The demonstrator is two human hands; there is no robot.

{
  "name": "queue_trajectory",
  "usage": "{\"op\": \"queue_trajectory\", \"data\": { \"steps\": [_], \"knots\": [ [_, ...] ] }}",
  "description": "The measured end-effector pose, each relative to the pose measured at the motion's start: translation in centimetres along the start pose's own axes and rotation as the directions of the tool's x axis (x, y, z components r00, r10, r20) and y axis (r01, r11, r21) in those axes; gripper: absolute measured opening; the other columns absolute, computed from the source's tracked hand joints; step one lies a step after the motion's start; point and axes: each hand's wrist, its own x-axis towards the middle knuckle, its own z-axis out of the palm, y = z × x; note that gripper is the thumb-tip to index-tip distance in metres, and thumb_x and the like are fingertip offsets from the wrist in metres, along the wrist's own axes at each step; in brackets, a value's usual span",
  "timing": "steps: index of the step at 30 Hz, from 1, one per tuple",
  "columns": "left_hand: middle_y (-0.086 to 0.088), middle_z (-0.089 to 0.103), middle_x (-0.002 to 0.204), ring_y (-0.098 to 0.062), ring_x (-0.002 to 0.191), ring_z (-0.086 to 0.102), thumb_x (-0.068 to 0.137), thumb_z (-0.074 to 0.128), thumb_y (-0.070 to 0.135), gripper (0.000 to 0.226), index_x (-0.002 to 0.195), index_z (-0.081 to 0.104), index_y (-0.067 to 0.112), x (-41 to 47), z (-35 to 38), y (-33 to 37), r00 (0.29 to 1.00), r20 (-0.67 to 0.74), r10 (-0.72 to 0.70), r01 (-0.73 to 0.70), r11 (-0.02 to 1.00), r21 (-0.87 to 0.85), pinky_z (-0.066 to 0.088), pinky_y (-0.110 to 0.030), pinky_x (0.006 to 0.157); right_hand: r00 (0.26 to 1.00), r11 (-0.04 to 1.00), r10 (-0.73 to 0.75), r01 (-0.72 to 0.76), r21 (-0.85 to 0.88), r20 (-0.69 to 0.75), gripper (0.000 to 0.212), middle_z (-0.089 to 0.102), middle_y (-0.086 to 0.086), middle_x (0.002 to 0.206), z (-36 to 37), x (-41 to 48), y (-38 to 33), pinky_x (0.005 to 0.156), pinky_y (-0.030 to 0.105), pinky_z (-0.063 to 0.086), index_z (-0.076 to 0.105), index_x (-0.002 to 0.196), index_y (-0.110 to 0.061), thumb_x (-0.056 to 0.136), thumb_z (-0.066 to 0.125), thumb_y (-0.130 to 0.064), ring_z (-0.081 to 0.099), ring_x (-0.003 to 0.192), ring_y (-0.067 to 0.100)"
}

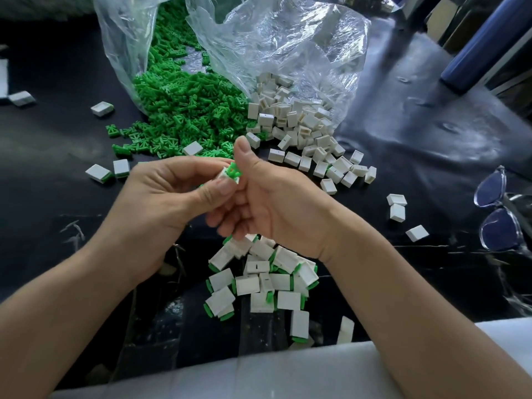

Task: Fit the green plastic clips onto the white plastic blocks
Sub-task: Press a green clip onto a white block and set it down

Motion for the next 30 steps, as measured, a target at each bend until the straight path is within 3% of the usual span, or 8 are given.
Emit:
{"op": "queue_trajectory", "data": {
  "steps": [3,8,10,13,21,23,27,30],
  "knots": [
    [-0.005,0.066,0.06,-0.018,0.048,0.057,0.063,0.069,0.022,0.022,0.082,0.076,0.014,0.0,0.3,0.0,0.999,0.036,0.031,-0.03,0.999,-0.017,0.053,-0.028,0.052,1.0,1.0,-0.005,0.005,0.011,-0.025,0.055,0.053,0.005,0.064,-0.1,-0.1,-0.1,0.055,0.022,0.038,0.052,0.073,-0.01,0.091,0.023,-0.053,0.047,0.056,0.013],
    [-0.011,0.064,0.058,-0.028,0.05,0.06,0.068,0.067,0.018,0.025,0.09,0.072,0.008,-0.1,0.2,-0.1,0.995,0.065,0.07,-0.07,0.997,0.006,0.055,-0.033,0.055,0.997,1.0,-0.012,0.01,-0.028,-0.072,0.053,0.045,0.002,0.059,0.3,-0.1,0.2,0.051,0.022,0.033,0.054,0.079,-0.005,0.095,0.027,-0.047,0.038,0.051,0.011],
    [-0.013,0.063,0.059,-0.031,0.051,0.061,0.07,0.066,0.018,0.02,0.086,0.073,0.008,-0.1,0.1,-0.2,0.994,0.071,0.079,-0.081,0.996,0.025,0.055,-0.035,0.055,0.996,0.998,-0.005,-0.001,-0.061,-0.085,0.063,0.043,0.002,0.061,0.3,-0.2,0.2,0.05,0.022,0.032,0.056,0.102,0.011,0.096,0.028,-0.046,0.037,0.051,0.011],
    [-0.012,0.063,0.059,-0.033,0.053,0.061,0.072,0.066,0.016,0.016,0.084,0.073,0.008,-0.1,0.0,-0.4,0.993,0.075,0.088,-0.09,0.996,0.025,0.055,-0.037,0.057,0.995,0.997,-0.005,-0.003,-0.082,-0.104,0.065,0.04,0.0,0.061,0.5,-0.2,0.1,0.05,0.021,0.03,0.044,0.124,0.014,0.096,0.029,-0.043,0.034,0.052,0.01],
    [-0.008,0.07,0.07,-0.019,0.06,0.066,0.063,0.069,0.021,0.018,0.079,0.077,0.016,-0.2,0.0,-0.5,0.998,0.039,0.057,-0.057,0.998,0.003,0.056,-0.026,0.058,0.988,0.995,-0.006,-0.009,-0.1,-0.155,0.063,0.034,-0.002,0.061,1.0,-0.2,0.2,0.05,0.02,0.027,0.041,0.124,0.016,0.097,0.031,-0.04,0.031,0.052,0.008],
    [-0.01,0.07,0.073,-0.019,0.06,0.066,0.063,0.069,0.021,0.017,0.078,0.077,0.018,-0.2,0.0,-0.4,0.998,0.045,0.054,-0.054,0.999,0.001,0.056,-0.026,0.058,0.987,0.995,-0.007,-0.01,-0.101,-0.163,0.062,0.034,-0.002,0.06,1.0,-0.2,0.2,0.051,0.02,0.027,0.042,0.123,0.016,0.097,0.032,-0.039,0.031,0.052,0.008],
    [-0.01,0.064,0.059,-0.027,0.052,0.062,0.068,0.068,0.021,0.021,0.084,0.075,0.01,-0.2,0.1,-0.4,0.997,0.051,0.057,-0.057,0.998,-0.001,0.055,-0.034,0.055,0.99,0.996,-0.008,-0.005,-0.087,-0.14,0.063,0.037,0.0,0.061,0.8,-0.3,0.1,0.05,0.021,0.027,0.043,0.126,0.012,0.097,0.03,-0.043,0.032,0.052,0.009],
    [-0.008,0.063,0.058,-0.029,0.052,0.061,0.066,0.069,0.022,0.02,0.083,0.076,0.015,-0.1,0.1,-0.3,0.999,0.025,0.046,-0.046,0.999,-0.007,0.054,-0.035,0.056,0.996,1.0,0.013,-0.014,-0.012,-0.091,0.062,0.039,0.001,0.061,0.7,-0.3,-0.2,0.049,0.021,0.025,0.045,0.127,0.009,0.097,0.028,-0.043,0.033,0.05,0.01]
  ]
}}
